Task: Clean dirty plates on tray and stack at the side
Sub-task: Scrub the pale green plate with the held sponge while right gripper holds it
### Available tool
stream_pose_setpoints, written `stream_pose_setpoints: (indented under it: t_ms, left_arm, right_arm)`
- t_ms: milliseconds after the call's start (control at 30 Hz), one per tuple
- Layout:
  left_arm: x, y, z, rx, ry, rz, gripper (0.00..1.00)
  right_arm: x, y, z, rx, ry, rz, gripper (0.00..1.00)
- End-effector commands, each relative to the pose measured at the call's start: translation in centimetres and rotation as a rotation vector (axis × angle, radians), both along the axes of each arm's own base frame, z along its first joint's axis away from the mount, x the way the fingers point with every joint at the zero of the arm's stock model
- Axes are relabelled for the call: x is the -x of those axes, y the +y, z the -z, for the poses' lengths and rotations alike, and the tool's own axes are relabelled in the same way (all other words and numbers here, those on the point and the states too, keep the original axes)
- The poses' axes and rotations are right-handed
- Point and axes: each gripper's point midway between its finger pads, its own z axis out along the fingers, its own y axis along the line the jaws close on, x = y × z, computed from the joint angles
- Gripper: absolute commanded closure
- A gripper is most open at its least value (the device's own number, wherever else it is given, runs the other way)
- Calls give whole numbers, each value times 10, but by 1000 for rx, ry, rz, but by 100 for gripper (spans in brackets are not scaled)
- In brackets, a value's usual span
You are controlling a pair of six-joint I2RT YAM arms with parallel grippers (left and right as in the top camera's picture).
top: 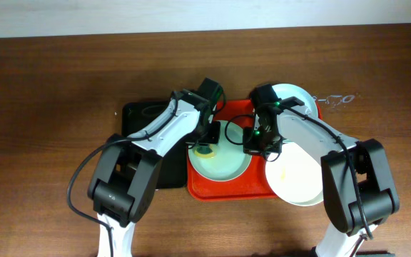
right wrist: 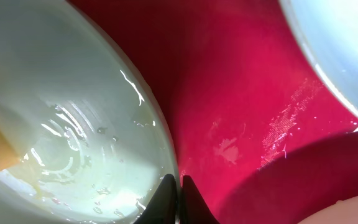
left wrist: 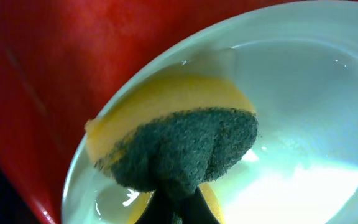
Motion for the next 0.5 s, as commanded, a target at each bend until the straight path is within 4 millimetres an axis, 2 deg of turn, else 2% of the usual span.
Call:
stream_pose_setpoints:
  t_ms: [0, 167, 233, 333, 467]
  left_arm:
    - [22, -18, 26, 1, 72, 98, 100]
    - [43, -47, 20, 126, 134, 194, 100]
    - [46, -55, 14, 183, 155, 205, 100]
    - [36, -61, -1, 252, 151, 195, 100]
    - [16, -55, -30, 282, 89, 171, 100]
  right_arm:
    - [-5, 0, 0, 1, -5, 10, 96]
    - [-5, 0, 0, 1, -5, 10, 96]
    - [-5, 0, 0, 1, -5, 10, 96]
    - [-5, 0, 0, 1, -5, 10, 96]
    - [-5, 0, 0, 1, -5, 10, 96]
